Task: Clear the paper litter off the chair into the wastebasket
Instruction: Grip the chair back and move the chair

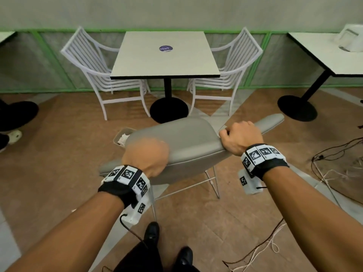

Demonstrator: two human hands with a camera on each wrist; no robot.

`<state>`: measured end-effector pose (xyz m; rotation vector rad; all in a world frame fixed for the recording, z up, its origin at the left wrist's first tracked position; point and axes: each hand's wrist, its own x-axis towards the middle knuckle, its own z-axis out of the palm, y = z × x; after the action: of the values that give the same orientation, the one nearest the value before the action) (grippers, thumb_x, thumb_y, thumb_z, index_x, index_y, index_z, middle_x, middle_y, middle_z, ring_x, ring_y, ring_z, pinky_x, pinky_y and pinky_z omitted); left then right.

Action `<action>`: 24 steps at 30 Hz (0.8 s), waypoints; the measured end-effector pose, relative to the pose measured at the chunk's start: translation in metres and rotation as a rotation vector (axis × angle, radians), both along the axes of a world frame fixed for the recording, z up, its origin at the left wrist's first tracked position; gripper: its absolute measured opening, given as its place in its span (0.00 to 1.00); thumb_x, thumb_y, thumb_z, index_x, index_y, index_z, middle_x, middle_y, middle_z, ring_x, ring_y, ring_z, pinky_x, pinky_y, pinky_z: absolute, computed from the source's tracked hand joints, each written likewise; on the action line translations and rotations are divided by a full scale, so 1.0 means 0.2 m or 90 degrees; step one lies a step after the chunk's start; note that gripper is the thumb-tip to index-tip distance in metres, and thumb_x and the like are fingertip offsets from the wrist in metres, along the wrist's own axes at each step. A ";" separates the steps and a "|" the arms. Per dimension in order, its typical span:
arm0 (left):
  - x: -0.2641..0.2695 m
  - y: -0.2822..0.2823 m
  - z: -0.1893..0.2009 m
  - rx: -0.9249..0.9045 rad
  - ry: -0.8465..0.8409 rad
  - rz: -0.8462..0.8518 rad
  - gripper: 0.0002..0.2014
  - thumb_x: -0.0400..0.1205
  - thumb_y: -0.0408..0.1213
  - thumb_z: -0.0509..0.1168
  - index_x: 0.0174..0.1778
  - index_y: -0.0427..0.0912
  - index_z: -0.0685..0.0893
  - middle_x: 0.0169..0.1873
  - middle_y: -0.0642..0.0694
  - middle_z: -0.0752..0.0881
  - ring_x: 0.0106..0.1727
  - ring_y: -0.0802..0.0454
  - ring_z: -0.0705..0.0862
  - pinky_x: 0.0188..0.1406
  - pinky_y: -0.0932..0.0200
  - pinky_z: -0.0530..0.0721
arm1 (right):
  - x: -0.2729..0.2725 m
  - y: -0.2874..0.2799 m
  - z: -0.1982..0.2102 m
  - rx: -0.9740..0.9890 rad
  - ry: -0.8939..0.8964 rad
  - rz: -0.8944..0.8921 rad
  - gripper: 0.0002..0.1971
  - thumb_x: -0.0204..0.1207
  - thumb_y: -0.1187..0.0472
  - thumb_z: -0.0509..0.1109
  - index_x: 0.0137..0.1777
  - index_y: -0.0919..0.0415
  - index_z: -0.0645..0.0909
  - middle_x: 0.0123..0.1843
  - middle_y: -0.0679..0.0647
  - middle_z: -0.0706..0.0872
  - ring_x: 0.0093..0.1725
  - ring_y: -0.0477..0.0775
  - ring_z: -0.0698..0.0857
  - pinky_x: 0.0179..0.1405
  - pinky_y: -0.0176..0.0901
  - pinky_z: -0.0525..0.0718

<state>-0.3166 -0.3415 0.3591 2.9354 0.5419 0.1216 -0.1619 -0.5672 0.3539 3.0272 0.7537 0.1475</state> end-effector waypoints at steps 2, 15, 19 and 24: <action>0.00 0.00 0.00 -0.001 -0.012 -0.006 0.29 0.84 0.50 0.45 0.28 0.36 0.81 0.32 0.35 0.86 0.35 0.34 0.84 0.42 0.48 0.83 | -0.01 0.01 0.01 0.017 0.009 -0.017 0.27 0.76 0.47 0.52 0.27 0.63 0.81 0.29 0.62 0.81 0.34 0.64 0.77 0.41 0.47 0.71; -0.01 0.11 0.00 0.031 -0.007 -0.006 0.30 0.83 0.51 0.43 0.26 0.38 0.79 0.30 0.38 0.85 0.31 0.38 0.82 0.38 0.49 0.82 | -0.08 0.08 0.02 0.038 -0.003 -0.049 0.26 0.77 0.47 0.49 0.23 0.60 0.74 0.32 0.64 0.85 0.32 0.64 0.76 0.46 0.50 0.76; -0.10 0.08 -0.02 0.035 0.001 -0.008 0.29 0.84 0.49 0.44 0.24 0.38 0.79 0.27 0.40 0.83 0.29 0.39 0.81 0.37 0.48 0.83 | -0.15 0.05 -0.01 0.027 0.006 -0.051 0.28 0.77 0.46 0.47 0.23 0.61 0.77 0.30 0.63 0.85 0.31 0.63 0.77 0.48 0.50 0.80; -0.17 0.13 -0.03 0.044 0.008 0.003 0.28 0.84 0.50 0.45 0.24 0.39 0.78 0.26 0.41 0.83 0.29 0.40 0.82 0.36 0.50 0.83 | -0.27 0.04 -0.01 0.029 0.005 -0.036 0.30 0.79 0.46 0.48 0.24 0.62 0.79 0.26 0.59 0.79 0.30 0.62 0.77 0.42 0.47 0.75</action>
<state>-0.3505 -0.3154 0.3533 3.0043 0.5564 0.1240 -0.2157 -0.5584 0.3526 3.0904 0.6730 0.1543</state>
